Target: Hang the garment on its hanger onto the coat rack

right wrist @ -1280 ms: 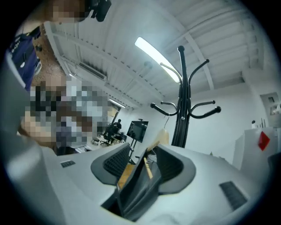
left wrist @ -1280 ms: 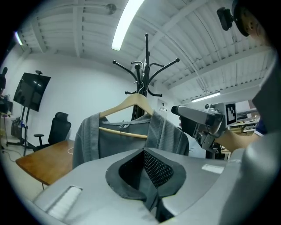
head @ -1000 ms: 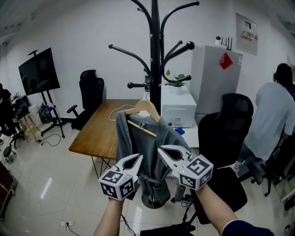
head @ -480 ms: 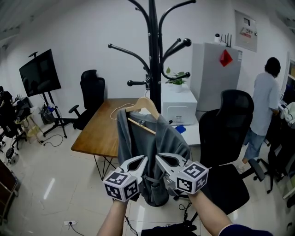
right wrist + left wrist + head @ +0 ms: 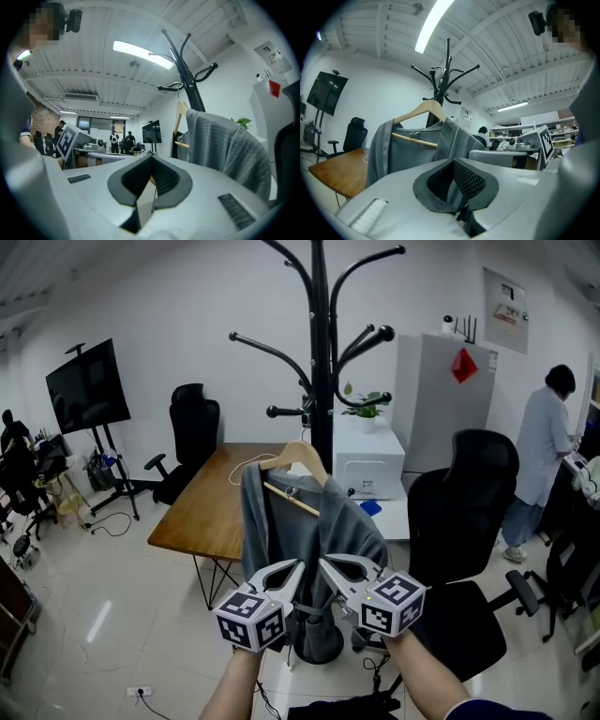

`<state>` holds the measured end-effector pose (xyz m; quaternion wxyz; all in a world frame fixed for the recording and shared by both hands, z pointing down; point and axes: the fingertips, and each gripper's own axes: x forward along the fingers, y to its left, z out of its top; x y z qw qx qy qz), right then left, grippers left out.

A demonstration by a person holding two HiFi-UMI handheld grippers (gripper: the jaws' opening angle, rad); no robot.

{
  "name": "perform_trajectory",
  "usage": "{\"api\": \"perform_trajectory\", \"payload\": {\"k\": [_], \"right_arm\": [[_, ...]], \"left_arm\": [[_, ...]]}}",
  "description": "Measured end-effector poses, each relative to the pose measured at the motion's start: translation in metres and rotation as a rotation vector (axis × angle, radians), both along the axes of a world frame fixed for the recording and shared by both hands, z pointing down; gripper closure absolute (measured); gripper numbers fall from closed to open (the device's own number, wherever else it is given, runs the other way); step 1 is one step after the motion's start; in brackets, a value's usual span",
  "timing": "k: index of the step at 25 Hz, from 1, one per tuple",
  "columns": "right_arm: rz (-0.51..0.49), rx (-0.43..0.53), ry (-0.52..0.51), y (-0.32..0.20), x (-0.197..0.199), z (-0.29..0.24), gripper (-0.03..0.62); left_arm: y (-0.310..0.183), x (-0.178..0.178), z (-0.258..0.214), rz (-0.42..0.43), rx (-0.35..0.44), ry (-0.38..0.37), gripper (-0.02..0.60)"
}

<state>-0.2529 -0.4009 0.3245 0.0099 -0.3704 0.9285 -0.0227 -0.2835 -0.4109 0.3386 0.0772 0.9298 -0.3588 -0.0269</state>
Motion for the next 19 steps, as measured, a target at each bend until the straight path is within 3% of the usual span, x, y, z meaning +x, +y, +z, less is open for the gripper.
{"api": "perform_trajectory", "payload": {"k": [19], "right_arm": [[0.006,-0.009,-0.008,-0.0066,0.0085,0.0017,0.591]], "left_arm": [[-0.0049,0.0088,0.007,0.011,-0.015,-0.012,0.595]]}}
